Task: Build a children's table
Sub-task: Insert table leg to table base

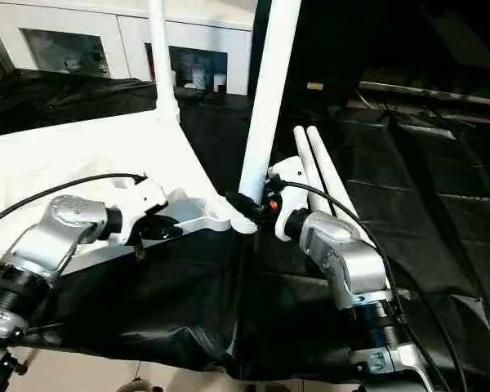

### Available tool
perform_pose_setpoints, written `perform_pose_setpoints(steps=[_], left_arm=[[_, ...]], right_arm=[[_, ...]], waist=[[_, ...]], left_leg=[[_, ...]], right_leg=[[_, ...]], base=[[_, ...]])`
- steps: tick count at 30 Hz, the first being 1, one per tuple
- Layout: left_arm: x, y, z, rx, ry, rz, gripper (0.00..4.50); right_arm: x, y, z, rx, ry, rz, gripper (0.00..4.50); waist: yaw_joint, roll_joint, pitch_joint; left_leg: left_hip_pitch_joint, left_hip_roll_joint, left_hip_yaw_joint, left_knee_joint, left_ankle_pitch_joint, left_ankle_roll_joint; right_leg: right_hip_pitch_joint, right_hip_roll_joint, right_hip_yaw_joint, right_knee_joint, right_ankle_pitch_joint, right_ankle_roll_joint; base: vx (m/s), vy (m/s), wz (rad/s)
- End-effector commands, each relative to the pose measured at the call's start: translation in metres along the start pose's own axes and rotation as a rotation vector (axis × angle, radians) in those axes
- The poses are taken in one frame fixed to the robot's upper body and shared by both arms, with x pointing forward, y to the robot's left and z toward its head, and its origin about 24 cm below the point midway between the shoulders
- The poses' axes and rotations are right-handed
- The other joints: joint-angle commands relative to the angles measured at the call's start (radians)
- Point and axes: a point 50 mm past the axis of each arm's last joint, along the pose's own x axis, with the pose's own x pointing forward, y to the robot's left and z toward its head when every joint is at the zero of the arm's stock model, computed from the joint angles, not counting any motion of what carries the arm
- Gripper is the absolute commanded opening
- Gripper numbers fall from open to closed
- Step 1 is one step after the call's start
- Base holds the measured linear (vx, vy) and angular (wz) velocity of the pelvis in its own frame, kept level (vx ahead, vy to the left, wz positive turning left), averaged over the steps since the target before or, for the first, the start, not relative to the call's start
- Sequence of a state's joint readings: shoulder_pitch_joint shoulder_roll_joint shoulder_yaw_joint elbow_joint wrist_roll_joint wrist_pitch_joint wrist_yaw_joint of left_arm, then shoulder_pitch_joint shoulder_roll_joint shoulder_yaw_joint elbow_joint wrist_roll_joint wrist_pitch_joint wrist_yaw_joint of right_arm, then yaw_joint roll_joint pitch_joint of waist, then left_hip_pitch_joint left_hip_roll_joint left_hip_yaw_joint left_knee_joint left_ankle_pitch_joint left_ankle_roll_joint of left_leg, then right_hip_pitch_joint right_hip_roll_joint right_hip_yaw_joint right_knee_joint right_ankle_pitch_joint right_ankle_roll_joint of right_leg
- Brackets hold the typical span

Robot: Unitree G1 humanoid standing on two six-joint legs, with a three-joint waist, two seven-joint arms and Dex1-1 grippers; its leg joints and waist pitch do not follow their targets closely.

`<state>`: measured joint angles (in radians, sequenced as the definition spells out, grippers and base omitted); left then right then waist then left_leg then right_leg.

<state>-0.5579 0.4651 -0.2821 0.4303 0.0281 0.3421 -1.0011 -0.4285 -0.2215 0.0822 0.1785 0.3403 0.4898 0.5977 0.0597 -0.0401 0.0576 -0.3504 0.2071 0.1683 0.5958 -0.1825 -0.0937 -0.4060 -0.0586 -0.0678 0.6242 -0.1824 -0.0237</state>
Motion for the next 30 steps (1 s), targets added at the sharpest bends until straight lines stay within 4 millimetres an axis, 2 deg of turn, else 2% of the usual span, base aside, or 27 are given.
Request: perform_pose_setpoints(steps=[1,3,4,12,13,15,16,20,21,26,28,30], left_arm=[[-0.002,-0.001,0.001,-0.002,-0.011,-0.009,0.12],[-0.001,-0.003,0.002,-0.008,-0.032,-0.015,0.0],[0.0,-0.005,0.005,0.0,-0.073,-0.026,0.0],[0.004,-0.014,0.003,0.01,-0.079,-0.065,0.0],[0.004,-0.015,0.004,0.011,-0.085,-0.073,0.0],[0.005,-0.016,0.005,0.012,-0.092,-0.081,0.0],[0.005,-0.017,0.006,0.017,-0.095,-0.086,0.0],[0.005,-0.018,0.006,0.022,-0.096,-0.088,0.0],[0.005,-0.018,0.006,0.023,-0.096,-0.089,0.0],[0.005,-0.021,0.006,0.034,-0.093,-0.1,0.0],[0.005,-0.023,0.006,0.037,-0.092,-0.101,0.0],[0.006,-0.024,0.006,0.039,-0.091,-0.101,0.0]], right_arm=[[0.002,-0.002,0.009,-0.022,-0.027,-0.002,1.93],[0.005,-0.001,0.011,-0.019,-0.03,0.002,1.93],[0.011,-0.001,0.012,-0.017,-0.032,0.007,1.93],[0.029,0.001,0.01,-0.004,-0.025,0.02,1.93],[0.032,0.001,0.01,-0.003,-0.022,0.025,1.93],[0.036,0.003,0.009,-0.001,-0.016,0.033,1.93],[0.04,0.003,0.008,-0.002,-0.007,0.039,1.93],[0.044,0.004,0.004,-0.001,0.006,0.042,1.93],[0.045,0.004,0.003,-0.001,0.01,0.044,1.93],[0.05,0.005,-0.004,0.003,0.025,0.049,1.93],[0.052,0.007,-0.006,0.008,0.029,0.053,1.93],[0.052,0.007,-0.007,0.011,0.032,0.054,1.93]], waist=[[0.003,0.002,-0.062],[0.004,0.004,-0.063],[0.002,0.001,-0.063],[0.001,0.001,-0.067],[0.0,-0.005,-0.066],[0.001,-0.001,-0.066],[0.001,-0.005,-0.066],[0.0,-0.003,-0.063],[0.0,-0.005,-0.064],[0.0,-0.005,-0.064],[-0.001,-0.012,-0.063],[0.0,-0.009,-0.062]], left_leg=[[0.001,0.018,-0.003,-0.074,-0.221,-0.009],[0.001,0.018,-0.003,-0.073,-0.211,-0.009],[-0.001,0.019,-0.004,-0.074,-0.205,-0.009],[-0.001,0.019,0.001,-0.072,-0.154,0.0],[-0.003,0.018,0.003,-0.072,-0.149,0.004],[-0.001,0.018,0.003,-0.071,-0.15,0.004],[-0.002,0.018,0.003,-0.072,-0.153,0.006],[-0.001,0.02,0.002,-0.073,-0.161,0.003],[0.0,0.02,0.003,-0.073,-0.158,0.004],[-0.001,0.02,0.003,-0.073,-0.156,0.004],[-0.001,0.02,0.003,-0.074,-0.16,0.007],[-0.001,0.021,0.003,-0.075,-0.163,0.005]], right_leg=[[0.049,-0.074,0.052,-0.09,-0.321,-0.138],[0.05,-0.075,0.053,-0.088,-0.311,-0.139],[0.051,-0.075,0.052,-0.085,-0.3,-0.145],[0.054,-0.074,0.055,-0.076,-0.213,-0.17],[0.055,-0.073,0.055,-0.077,-0.208,-0.17],[0.054,-0.076,0.055,-0.076,-0.218,-0.17],[0.055,-0.075,0.055,-0.078,-0.227,-0.167],[0.052,-0.076,0.054,-0.079,-0.253,-0.164],[0.053,-0.076,0.055,-0.079,-0.249,-0.161],[0.053,-0.077,0.056,-0.077,-0.251,-0.161],[0.052,-0.077,0.055,-0.08,-0.27,-0.154],[0.051,-0.077,0.055,-0.081,-0.283,-0.149]], base=[[0.0,0.0,0.0],[0.0,0.0,0.0],[0.0,0.0,0.0],[0.0,0.0,0.0],[0.0,0.0,0.0],[0.0,0.0,0.0],[0.0,0.0,0.0],[0.0,0.0,0.0],[0.0,0.0,0.0],[0.0,0.0,0.0],[0.0,0.0,0.0],[0.0,0.0,0.0]])
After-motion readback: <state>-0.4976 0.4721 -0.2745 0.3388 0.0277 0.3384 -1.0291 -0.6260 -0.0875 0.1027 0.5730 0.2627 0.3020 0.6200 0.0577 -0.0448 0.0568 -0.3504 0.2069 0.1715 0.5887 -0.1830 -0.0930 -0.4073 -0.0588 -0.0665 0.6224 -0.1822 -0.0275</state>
